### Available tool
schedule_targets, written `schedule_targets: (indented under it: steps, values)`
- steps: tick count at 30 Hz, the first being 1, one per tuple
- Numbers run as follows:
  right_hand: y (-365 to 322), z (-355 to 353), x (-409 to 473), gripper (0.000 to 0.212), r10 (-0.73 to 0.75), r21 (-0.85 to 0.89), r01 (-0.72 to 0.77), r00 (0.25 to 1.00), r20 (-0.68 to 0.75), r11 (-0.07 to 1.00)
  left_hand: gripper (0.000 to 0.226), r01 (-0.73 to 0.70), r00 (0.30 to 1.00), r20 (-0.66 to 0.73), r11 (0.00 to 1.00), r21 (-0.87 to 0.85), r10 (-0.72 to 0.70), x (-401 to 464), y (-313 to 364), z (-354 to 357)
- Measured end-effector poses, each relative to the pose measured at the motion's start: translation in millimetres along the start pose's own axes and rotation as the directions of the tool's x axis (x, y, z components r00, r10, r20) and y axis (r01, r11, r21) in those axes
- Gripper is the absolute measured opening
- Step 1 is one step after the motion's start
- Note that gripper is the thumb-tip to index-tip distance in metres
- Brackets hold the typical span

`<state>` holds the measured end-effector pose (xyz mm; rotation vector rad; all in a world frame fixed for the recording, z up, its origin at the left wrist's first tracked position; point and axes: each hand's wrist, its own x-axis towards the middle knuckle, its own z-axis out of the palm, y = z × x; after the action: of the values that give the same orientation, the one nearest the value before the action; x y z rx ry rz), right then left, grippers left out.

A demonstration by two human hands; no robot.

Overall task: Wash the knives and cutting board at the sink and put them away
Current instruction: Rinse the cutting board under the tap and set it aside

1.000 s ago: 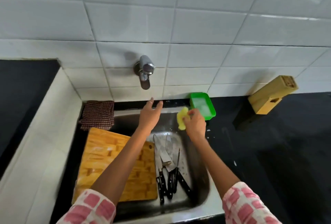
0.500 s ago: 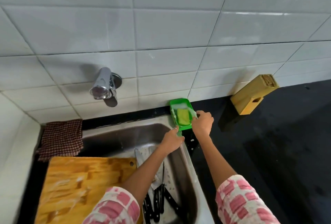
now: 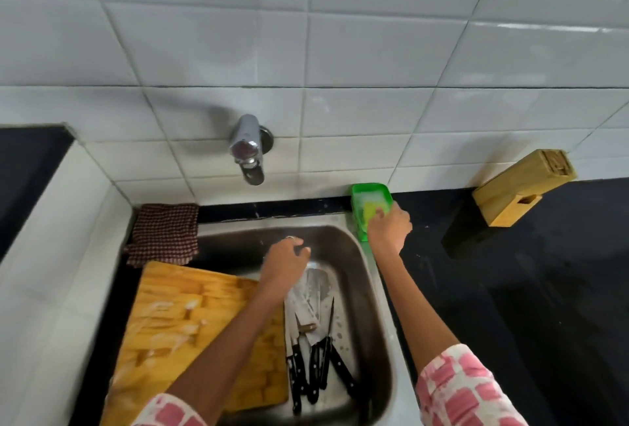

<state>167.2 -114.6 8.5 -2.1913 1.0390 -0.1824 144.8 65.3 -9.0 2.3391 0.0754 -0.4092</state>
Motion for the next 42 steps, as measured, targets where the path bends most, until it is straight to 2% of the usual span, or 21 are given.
schedule_targets:
  steps: [2, 3, 5, 7, 10, 14, 17, 19, 22, 24, 29, 34, 37, 40, 42]
  values:
    - [-26.1, 6.0, -34.5, 0.041, -0.307, 0.156, 0.298, 0.951, 0.040, 0.942, 0.044, 0.101, 0.991, -0.110, 0.974, 0.204, -0.080, -10.5, -32.9, -25.8]
    - [-40.5, 8.8, -50.6, 0.042, -0.415, 0.271, 0.376, 0.904, 0.101, 0.886, 0.050, 0.177, 0.979, -0.152, 0.932, 0.316, -0.134, -14.9, -49.9, -36.4]
    - [-73.9, 13.0, -81.2, 0.045, -0.546, 0.458, 0.408, 0.809, 0.220, 0.790, 0.065, 0.353, 0.932, -0.241, 0.832, 0.428, -0.272, -31.5, -84.7, -57.1]
    - [-105.3, 16.4, -100.0, 0.044, -0.613, 0.532, 0.418, 0.745, 0.263, 0.737, 0.080, 0.488, 0.867, -0.329, 0.774, 0.404, -0.375, -48.0, -114.5, -71.4]
    - [-134.9, 19.9, -112.4, 0.034, -0.669, 0.415, 0.552, 0.710, 0.222, 0.723, 0.090, 0.578, 0.802, -0.344, 0.779, 0.243, -0.488, -64.2, -143.8, -85.6]
    - [-147.7, 16.0, -119.7, 0.024, -0.684, 0.197, 0.657, 0.717, 0.136, 0.727, 0.075, 0.593, 0.772, -0.346, 0.800, 0.090, -0.533, -70.5, -158.5, -99.3]
    - [-150.3, 15.1, -119.7, 0.027, -0.726, 0.079, 0.723, 0.672, 0.148, 0.686, 0.073, 0.643, 0.718, -0.263, 0.759, -0.102, -0.644, -62.6, -170.1, -111.3]
    - [-151.8, 13.9, -120.6, 0.027, -0.742, 0.051, 0.745, 0.652, 0.159, 0.665, 0.070, 0.646, 0.713, -0.207, 0.742, -0.179, -0.670, -60.3, -176.1, -114.8]
    - [-154.2, 10.7, -124.1, 0.026, -0.750, 0.023, 0.758, 0.640, 0.167, 0.652, 0.038, 0.557, 0.773, -0.224, 0.804, -0.207, -0.593, -63.7, -166.9, -113.6]
    - [-155.4, 10.8, -123.0, 0.027, -0.752, -0.019, 0.768, 0.632, 0.186, 0.641, 0.026, 0.458, 0.830, -0.246, 0.863, -0.213, -0.501, -65.6, -151.7, -109.2]
    - [-155.6, 14.7, -113.9, 0.021, -0.771, -0.121, 0.800, 0.599, 0.214, 0.588, 0.018, 0.282, 0.890, -0.298, 0.929, -0.237, -0.346, -74.3, -103.9, -95.5]
    - [-154.4, 15.6, -108.8, 0.018, -0.796, -0.057, 0.823, 0.562, 0.225, 0.565, 0.014, 0.171, 0.929, -0.314, 0.980, -0.104, -0.195, -83.9, -59.0, -85.0]
    - [-155.1, 16.7, -106.8, 0.019, -0.812, -0.057, 0.840, 0.537, 0.227, 0.540, 0.025, 0.106, 0.950, -0.292, 0.993, -0.049, -0.115, -85.1, -44.6, -82.2]
    - [-158.0, 20.9, -103.8, 0.016, -0.778, -0.033, 0.807, 0.579, 0.243, 0.590, 0.024, 0.061, 0.957, -0.282, 0.998, -0.016, -0.063, -85.8, -39.0, -81.7]
    - [-159.7, 22.3, -102.8, 0.013, -0.771, -0.063, 0.807, 0.581, 0.262, 0.587, 0.025, 0.041, 0.964, -0.263, 0.999, 0.002, -0.039, -86.8, -36.2, -82.5]
